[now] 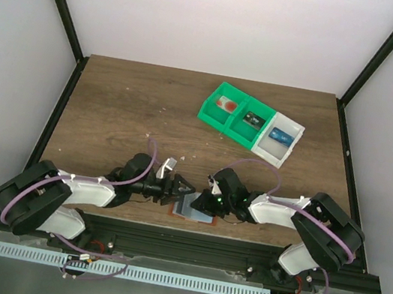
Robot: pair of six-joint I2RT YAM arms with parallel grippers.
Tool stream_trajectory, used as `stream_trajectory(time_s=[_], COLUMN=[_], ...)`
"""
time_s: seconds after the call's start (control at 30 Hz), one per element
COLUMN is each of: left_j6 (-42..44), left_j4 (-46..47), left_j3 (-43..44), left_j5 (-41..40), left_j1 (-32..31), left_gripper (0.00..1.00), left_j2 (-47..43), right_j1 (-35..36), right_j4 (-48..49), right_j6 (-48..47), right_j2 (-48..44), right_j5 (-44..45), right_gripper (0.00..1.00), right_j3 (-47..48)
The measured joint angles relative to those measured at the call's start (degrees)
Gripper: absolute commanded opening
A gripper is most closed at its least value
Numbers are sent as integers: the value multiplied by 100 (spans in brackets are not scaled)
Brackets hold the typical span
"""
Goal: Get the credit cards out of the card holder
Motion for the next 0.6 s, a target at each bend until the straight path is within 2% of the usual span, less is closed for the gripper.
stream_trajectory(time_s=[0.4,0.6], left_j6=[-17,-22], left_j4=[76,83], left_j3=[92,195], left_j5=[107,98], left_j1=[-103,-170], left_gripper=[84,84], left_j2=[125,151], right_j1=[2,2], right_j4=[9,-96], right_j6=[7,-2], right_j2=[-293,-767], right_j5=[166,354], right_gripper=[19,26], right_j3=[-166,-254])
